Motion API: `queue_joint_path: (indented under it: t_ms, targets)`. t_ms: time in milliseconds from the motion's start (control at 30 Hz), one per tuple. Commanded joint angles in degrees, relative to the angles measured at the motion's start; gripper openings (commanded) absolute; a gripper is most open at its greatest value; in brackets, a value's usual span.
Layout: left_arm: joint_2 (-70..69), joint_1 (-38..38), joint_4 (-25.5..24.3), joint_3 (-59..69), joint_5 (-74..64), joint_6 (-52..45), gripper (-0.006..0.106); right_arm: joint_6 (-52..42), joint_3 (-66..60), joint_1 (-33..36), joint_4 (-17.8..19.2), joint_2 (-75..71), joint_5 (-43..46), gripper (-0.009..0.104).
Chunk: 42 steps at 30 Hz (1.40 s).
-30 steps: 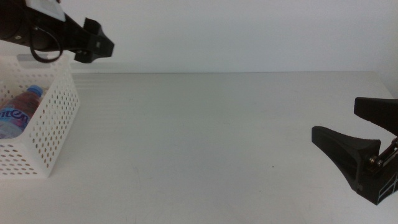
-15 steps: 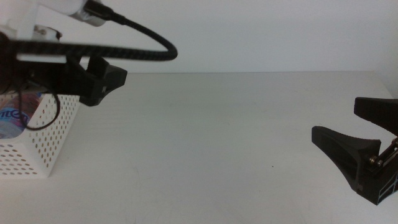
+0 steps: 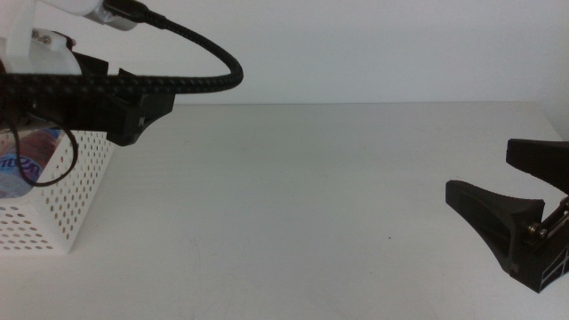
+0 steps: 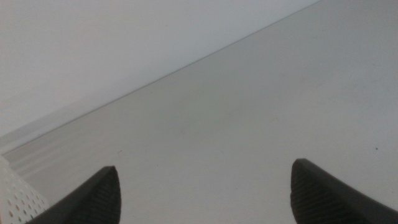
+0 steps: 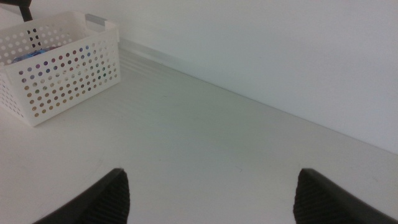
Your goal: Use arms to grab the bottles and put them into the dustbin to the left of the table.
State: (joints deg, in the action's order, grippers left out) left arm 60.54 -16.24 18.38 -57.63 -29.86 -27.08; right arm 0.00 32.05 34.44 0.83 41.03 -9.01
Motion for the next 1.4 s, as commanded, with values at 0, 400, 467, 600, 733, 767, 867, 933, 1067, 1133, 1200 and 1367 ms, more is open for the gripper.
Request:
queue_joint_path:
  t_ms: [0,400,467,600,733,767,867,933,1067,1133,1200,1367]
  targets:
    - [-1.27,-0.20,1.74,-1.60,4.59,0.31,0.090,-0.50,1.64,0.21,0.57,-0.32,4.52,0.074]
    - [-1.27,-0.20,6.23,-1.60,7.35,0.31,0.090,-0.50,1.64,0.21,0.57,-0.32,4.52,0.074]
    - [-1.27,-0.20,3.08,-1.60,8.58,0.58,0.090,-0.50,1.64,0.21,0.57,-0.32,4.52,0.074]
    - [-3.27,-0.20,-6.07,-1.54,9.53,8.82,0.090,-0.50,1.64,0.21,0.57,-0.32,4.52,0.074]
    - [-5.34,-0.20,-8.49,-1.54,9.53,16.84,0.090,-0.50,1.64,0.21,0.57,-0.32,4.52,0.074]
    - [-5.59,-0.20,-8.49,-1.54,9.53,17.89,0.090,-0.50,1.64,0.21,0.57,-0.32,4.52,0.074]
    - [-5.78,-0.20,-8.49,-1.54,9.53,18.32,0.090,-0.50,1.64,0.21,0.57,-0.32,4.52,0.074]
    - [-5.67,-0.20,-8.49,-1.54,9.53,18.32,0.090,-0.50,1.64,0.21,0.57,-0.32,4.52,0.074]
    - [-6.34,-0.20,-8.55,-1.54,9.48,18.32,0.090,-0.50,1.64,0.21,0.57,-0.32,4.52,0.074]
    - [-6.93,-0.20,-9.60,-1.54,9.48,18.32,0.090,-0.50,1.64,0.21,0.57,-0.32,4.52,0.074]
    - [-7.70,-0.20,-11.70,-0.88,9.87,18.32,0.090,-0.50,1.43,0.21,0.57,-0.32,4.65,0.074]
    - [-11.10,-0.20,-17.93,4.59,10.09,18.32,0.090,-0.50,-1.69,0.09,0.13,-0.32,4.91,0.074]
